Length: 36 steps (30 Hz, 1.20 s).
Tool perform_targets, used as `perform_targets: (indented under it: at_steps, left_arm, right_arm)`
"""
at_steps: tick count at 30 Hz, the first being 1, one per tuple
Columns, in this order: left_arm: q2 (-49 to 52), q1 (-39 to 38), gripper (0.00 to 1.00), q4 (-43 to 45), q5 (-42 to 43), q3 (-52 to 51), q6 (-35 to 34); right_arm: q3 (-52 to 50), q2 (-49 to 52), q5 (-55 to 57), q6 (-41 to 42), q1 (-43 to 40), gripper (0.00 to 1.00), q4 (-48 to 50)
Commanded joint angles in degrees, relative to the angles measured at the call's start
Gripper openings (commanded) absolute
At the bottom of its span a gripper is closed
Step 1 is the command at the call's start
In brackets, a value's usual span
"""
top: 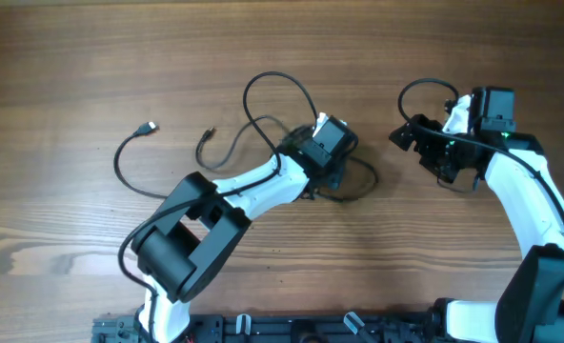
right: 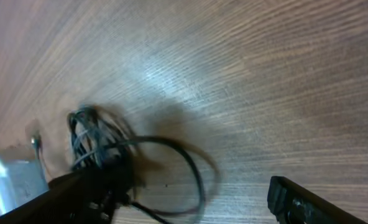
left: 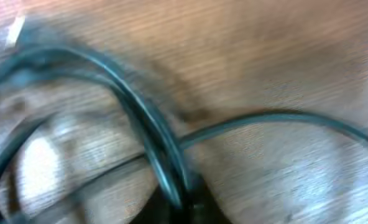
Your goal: Untangle cables
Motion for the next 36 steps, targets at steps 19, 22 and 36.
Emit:
perform_targets:
  at_steps: [19,22,36]
  left_arm:
    - [-24.83,14.71,0.04,-16.68,35.56,1.92,0.24]
    - [-24.83,18.78,0.04,-16.85,46.14,1.92,0.07]
    - [-24.83,29.05,0.04,-23.12,69.55,1.92,0.31]
  right_arm:
    - [-0.37,0.9,-0.55,-9.77,14.16,0.96,3.45]
    - [-0.39,1.07,-0.52,-12.44,16.24,0.98,6.49]
    - [-0.66,4.63,-2.08,-19.17,17.51,0.99,14.73]
